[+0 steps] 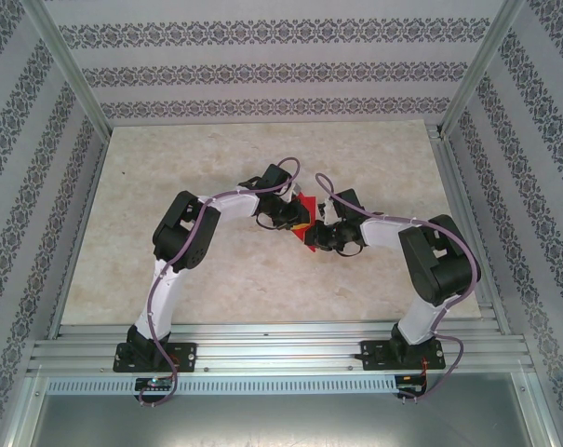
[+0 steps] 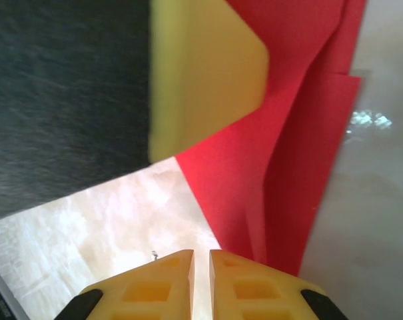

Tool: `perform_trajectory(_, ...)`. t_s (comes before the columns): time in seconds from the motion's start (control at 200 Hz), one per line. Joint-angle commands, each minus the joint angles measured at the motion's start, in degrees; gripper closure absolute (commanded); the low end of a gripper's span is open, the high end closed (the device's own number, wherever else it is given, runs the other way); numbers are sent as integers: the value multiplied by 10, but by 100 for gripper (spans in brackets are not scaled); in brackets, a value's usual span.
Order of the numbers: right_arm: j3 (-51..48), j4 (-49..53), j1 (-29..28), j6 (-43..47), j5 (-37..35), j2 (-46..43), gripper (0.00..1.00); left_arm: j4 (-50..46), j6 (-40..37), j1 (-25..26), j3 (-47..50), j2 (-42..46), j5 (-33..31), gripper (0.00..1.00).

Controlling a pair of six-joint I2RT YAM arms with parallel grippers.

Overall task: Fold a paper plane with a square sheet of paper (fold left side to right side)
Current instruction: Fourth fold the wing at the center of the table.

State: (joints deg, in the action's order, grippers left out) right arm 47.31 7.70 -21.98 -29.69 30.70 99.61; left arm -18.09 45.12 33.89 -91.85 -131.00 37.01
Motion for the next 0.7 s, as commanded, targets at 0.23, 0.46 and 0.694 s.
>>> perform_trajectory(0.23,-10,-2,18,10,-6,2,86,-22,-5,6,-12,-28,-31,80)
perform_trajectory(0.46,-27,-13,25,1,4,14,87,-25,-6,5,-14,-30,-33,80)
perform_trajectory(0.694,-32,-24,21,-4,26,-7,85,-27,-7,4,-15,-30,-34,80)
